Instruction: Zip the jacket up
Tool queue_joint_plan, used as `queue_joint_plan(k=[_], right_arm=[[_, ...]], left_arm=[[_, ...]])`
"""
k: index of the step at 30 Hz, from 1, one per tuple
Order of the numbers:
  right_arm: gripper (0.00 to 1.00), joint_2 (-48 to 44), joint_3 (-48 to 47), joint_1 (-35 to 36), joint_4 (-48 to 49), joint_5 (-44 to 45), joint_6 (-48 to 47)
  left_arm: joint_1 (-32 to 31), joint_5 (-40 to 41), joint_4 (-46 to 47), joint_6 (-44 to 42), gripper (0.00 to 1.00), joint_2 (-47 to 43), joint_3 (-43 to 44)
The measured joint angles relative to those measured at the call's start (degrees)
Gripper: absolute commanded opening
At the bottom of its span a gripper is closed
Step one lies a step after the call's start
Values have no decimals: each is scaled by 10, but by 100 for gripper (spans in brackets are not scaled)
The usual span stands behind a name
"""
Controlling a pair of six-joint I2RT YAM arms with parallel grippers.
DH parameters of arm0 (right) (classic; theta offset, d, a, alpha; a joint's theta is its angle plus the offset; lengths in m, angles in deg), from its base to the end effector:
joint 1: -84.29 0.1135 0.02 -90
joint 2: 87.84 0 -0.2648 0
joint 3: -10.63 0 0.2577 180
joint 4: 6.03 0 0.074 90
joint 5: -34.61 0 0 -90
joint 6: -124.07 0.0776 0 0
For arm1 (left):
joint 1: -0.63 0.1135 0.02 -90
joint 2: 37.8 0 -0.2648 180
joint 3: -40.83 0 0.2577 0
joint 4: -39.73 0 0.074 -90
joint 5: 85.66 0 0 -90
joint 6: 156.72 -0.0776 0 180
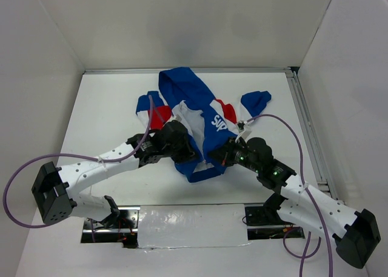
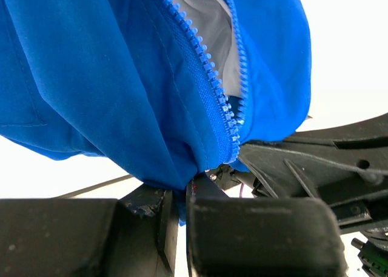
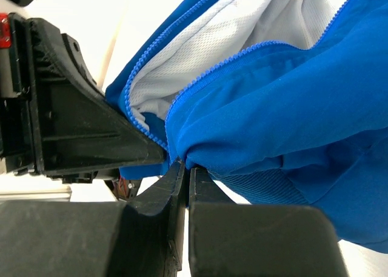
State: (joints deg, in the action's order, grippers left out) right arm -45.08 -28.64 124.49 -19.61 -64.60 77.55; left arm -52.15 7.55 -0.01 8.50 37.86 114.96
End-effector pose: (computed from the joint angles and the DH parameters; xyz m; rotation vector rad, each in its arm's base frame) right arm 0.1652 0.1559 0.2334 -0.0627 2.0322 1.1223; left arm 0.2006 -0.2569 0.2633 -0.5259 2.4855 -1.0028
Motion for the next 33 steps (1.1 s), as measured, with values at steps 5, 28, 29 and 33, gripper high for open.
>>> queue_joint_plan(k=[5, 28, 29, 33], right_arm=[[0, 2, 0, 0, 2, 7, 13], [0, 19, -9, 84, -41, 136, 94], [0, 19, -10, 86, -42, 141, 95], [0, 19, -10, 88, -56, 154, 93]], left_arm=[[-7, 0, 5, -1, 0, 0, 0], [-65, 86, -71, 77, 0, 19, 33], [-65, 88, -71, 77, 0, 19, 34], [-65, 96, -72, 77, 0, 18, 34]])
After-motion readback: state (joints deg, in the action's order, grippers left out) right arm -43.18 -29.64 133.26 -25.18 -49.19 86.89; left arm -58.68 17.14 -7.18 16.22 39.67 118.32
